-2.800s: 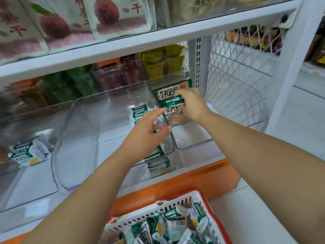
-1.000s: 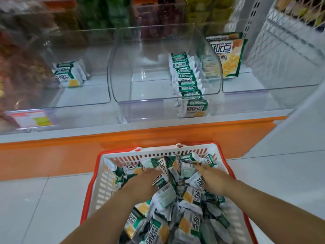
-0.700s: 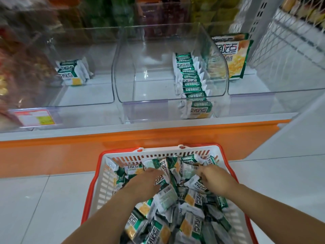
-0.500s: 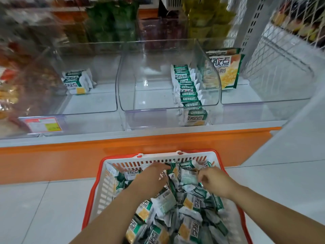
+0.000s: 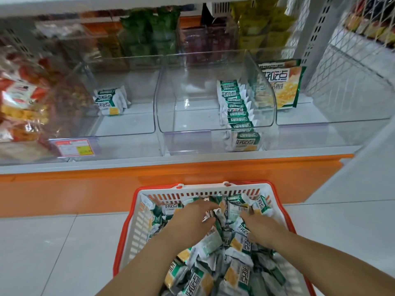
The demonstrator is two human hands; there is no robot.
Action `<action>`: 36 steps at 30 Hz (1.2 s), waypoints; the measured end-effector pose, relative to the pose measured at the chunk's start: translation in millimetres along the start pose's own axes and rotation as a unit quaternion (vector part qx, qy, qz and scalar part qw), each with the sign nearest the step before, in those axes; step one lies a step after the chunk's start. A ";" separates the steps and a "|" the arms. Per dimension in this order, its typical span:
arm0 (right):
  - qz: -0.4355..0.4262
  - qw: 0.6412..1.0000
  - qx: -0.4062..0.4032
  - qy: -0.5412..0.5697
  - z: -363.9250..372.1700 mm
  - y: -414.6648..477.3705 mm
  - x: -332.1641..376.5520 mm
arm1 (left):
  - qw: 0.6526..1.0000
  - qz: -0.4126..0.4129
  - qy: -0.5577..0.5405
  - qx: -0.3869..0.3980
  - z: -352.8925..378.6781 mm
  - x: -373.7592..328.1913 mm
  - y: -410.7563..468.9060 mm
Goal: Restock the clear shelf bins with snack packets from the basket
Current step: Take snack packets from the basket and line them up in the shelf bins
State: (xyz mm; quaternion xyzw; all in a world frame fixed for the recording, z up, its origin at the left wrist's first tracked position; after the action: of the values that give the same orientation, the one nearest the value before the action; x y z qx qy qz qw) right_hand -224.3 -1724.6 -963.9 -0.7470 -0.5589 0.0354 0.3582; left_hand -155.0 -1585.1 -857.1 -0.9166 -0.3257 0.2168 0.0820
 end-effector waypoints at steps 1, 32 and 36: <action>0.002 1.000 -0.003 0.017 -4.9 -2.1 1.5 | 1.000 0.000 -0.004 -0.005 -1.2 0.3 0.5; -0.181 0.875 -0.414 0.175 -340.1 -58.6 60.2 | 0.958 -0.126 0.112 -0.231 -252.0 16.0 121.2; -0.199 0.867 -0.416 0.188 -336.4 -40.1 56.5 | 0.954 -0.172 0.108 -0.220 -254.1 34.0 167.7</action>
State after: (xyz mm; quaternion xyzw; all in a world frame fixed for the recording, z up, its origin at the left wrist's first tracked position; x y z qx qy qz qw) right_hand -83.2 -1837.9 -672.0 -0.6923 -0.5807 -0.4136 0.1115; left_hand 77.4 -1695.7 -690.9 -0.8601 -0.5071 0.0222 -0.0509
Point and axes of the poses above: each hand's wrist, its own y-axis towards the middle knuckle, its own z-axis out of the palm, x = y × z, the point moved 9 cm from there along y, towards the middle knuckle, and after that the axes turned 14 degrees about y, right-handed, at the moved point
